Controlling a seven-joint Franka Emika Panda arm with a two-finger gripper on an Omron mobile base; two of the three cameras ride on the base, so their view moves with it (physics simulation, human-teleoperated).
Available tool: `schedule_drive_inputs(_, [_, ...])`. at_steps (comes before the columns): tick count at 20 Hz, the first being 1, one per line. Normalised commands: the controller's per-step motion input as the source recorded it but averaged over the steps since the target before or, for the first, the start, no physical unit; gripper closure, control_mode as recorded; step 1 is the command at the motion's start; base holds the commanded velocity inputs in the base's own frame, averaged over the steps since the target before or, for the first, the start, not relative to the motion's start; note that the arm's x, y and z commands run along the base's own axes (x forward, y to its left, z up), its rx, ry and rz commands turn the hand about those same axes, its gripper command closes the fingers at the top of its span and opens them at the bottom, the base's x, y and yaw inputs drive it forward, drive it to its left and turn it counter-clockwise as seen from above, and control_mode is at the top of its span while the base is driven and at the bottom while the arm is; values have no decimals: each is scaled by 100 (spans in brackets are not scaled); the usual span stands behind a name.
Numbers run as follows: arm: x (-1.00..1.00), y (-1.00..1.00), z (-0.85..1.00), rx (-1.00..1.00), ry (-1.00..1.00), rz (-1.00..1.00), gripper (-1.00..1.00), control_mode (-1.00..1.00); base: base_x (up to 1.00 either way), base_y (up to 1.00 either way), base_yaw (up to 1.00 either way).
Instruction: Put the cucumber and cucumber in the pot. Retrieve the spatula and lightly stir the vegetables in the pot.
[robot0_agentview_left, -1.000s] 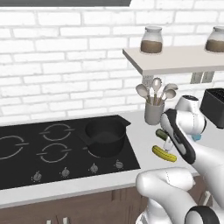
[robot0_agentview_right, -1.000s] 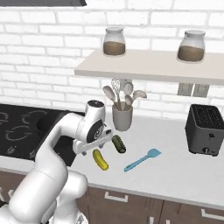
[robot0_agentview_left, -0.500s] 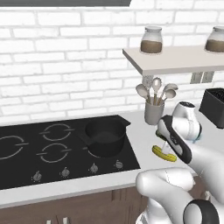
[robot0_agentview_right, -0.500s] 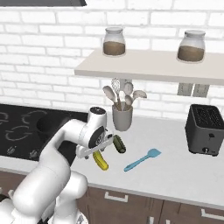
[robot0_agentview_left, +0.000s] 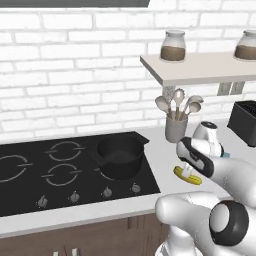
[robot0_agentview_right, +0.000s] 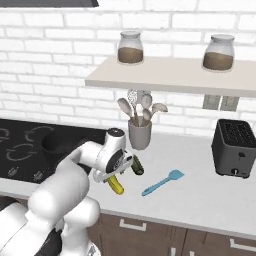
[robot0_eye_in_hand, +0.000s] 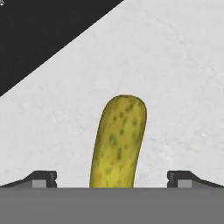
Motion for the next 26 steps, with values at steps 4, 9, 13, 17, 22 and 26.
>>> schedule_drive_inputs(4, [19,-13,-36,0,5,0,-100,-100,0,0,0])
schedule_drive_inputs(9, [1,0,-41,0,4,0,-100,-100,0,0,0])
schedule_drive_inputs(13, [0,0,-49,0,0,0,100,-100,0,0,0])
schedule_drive_inputs(17, [-3,0,-16,0,-4,0,100,-100,0,0,0])
schedule_drive_inputs(22, [-22,27,13,0,-13,0,100,-100,0,0,0])
schedule_drive_inputs(26, [-38,61,66,0,-16,0,100,-100,0,0,0])
